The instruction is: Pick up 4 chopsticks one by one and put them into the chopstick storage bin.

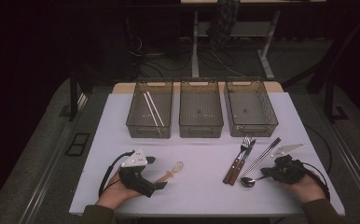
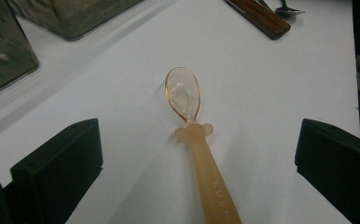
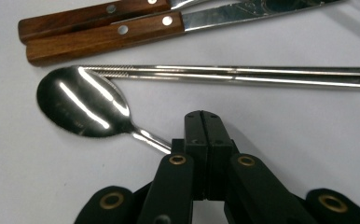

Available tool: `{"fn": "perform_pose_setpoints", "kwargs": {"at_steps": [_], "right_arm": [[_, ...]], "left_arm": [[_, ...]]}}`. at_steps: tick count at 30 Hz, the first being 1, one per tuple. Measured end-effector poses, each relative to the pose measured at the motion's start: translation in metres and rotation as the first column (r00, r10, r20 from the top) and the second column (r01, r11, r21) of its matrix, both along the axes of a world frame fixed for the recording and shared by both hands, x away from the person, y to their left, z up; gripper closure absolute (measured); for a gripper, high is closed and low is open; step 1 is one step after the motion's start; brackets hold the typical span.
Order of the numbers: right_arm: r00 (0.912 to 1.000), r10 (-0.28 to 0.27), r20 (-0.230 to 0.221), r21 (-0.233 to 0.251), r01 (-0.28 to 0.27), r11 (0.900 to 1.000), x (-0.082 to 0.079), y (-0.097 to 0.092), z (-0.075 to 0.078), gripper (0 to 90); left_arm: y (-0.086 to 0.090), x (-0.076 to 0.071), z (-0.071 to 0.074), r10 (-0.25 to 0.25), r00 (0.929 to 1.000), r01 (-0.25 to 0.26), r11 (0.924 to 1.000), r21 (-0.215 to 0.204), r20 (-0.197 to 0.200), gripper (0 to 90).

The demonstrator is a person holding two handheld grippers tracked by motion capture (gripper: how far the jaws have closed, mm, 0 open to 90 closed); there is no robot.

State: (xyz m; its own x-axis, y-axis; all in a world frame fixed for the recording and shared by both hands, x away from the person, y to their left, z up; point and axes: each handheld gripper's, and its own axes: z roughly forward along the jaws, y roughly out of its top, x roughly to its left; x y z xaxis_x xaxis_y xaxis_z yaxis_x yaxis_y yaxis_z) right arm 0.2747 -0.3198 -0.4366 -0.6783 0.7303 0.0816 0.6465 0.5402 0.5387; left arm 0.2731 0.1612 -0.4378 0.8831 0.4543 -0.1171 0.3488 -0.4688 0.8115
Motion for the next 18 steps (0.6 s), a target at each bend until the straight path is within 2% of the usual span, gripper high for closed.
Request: {"fn": "perform_pose_setpoints", "kwargs": {"at_steps": [9, 11, 13, 14, 16, 18], "right_arm": [[0.9999, 0.005, -0.014, 0.01, -0.005, 0.9999, -0.01, -0.007, 0.0, 89.8], [1.0, -0.001, -0.002, 0.015, 0.001, 0.9999, -0.009, -0.008, 0.001, 89.7], [1.0, 0.007, 0.005, 0.082, -0.007, 0.9966, -0.009, -0.007, 0.004, 85.9], [0.9999, 0.008, 0.009, 0.119, -0.01, 0.9928, -0.009, -0.006, 0.006, 81.0], [0.9991, 0.042, 0.012, 0.176, -0.043, 0.9835, -0.01, -0.002, 0.006, 77.0], [0.9973, 0.072, 0.017, 0.191, -0.074, 0.9787, -0.011, 0.004, 0.005, 70.6]], "left_arm": [[-0.001, 0.0, 0.0, -0.002, 1.0, 0.002, 1.0, 0.004, 0.004, 0.0], [-0.001, -0.001, 0.0, -0.002, 1.0, 0.002, 1.0, 0.001, 0.003, 0.0], [-0.001, 0.0, 0.0, -0.004, 1.0, 0.004, 1.0, 0.003, 0.003, 0.0], [-0.001, 0.0, 0.0, -0.004, 1.0, 0.004, 1.0, 0.006, 0.003, 0.0], [-0.001, 0.0, 0.0, -0.004, 1.0, 0.004, 1.0, 0.006, 0.003, 0.0], [-0.001, 0.0, 0.0, -0.004, 1.0, 0.004, 1.0, 0.006, 0.003, 0.0]]}}
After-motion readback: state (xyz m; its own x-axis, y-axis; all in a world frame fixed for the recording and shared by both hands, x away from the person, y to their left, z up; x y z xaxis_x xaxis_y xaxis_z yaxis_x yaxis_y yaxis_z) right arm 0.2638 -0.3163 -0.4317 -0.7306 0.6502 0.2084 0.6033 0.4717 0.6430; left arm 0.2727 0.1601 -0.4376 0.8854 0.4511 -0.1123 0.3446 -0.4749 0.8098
